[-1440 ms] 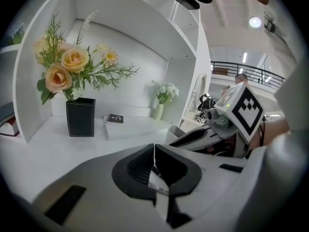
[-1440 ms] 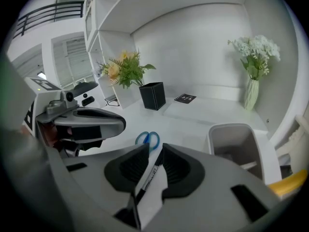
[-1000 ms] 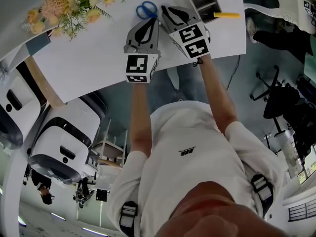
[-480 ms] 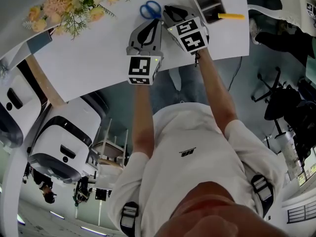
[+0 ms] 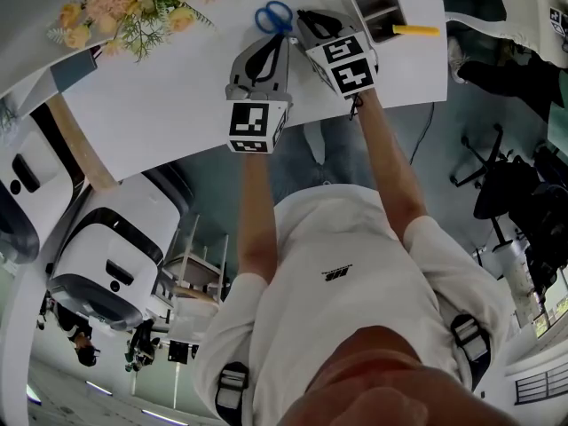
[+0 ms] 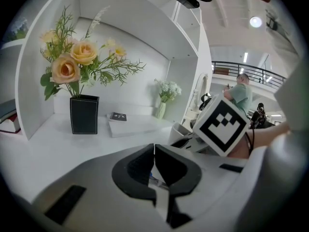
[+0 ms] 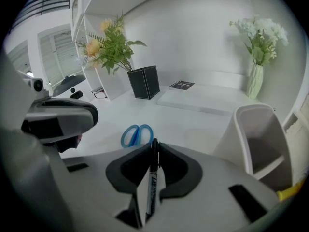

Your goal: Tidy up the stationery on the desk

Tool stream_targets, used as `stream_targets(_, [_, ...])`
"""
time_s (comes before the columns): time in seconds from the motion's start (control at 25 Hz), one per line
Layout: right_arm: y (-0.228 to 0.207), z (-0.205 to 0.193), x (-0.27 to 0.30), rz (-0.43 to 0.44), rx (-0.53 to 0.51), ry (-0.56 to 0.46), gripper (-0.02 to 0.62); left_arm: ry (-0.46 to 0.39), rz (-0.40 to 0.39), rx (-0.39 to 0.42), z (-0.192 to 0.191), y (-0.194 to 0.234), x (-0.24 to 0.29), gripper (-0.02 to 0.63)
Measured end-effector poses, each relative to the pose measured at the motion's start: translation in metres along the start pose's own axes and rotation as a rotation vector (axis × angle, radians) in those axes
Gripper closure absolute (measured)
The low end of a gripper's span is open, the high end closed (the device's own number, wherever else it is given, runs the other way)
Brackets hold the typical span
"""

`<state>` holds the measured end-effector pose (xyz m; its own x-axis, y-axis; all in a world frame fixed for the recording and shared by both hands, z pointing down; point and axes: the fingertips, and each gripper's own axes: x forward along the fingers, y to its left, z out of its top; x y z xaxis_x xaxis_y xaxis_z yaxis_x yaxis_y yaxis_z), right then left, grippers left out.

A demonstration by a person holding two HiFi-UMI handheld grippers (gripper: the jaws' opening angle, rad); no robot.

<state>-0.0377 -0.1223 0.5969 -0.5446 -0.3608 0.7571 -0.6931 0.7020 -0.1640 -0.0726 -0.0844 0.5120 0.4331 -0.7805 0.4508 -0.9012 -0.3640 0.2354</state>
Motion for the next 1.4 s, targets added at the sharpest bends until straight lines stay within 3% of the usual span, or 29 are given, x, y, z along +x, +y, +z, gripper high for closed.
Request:
stream_targets(0.72, [-0.02,0.056,-0.1,-0.023,0.123,-0.309,0.551,-0.055,-0.078,0.035,0.044,-0.035,0.003,0.606])
stream_targets(1.16, [-0.071,0.062,-0.158,-0.097,0.207,-0.491,0.551,-0.065,-0.155,0.085,0.065,-0.071,0.021,0.606])
stream_targets(1.4, [-0.102,0.055,-0.162,-0.121,0.267,-0.53,0.551,-0.057,-0.18,0.096,0.068,-0.081,0.034,0.606])
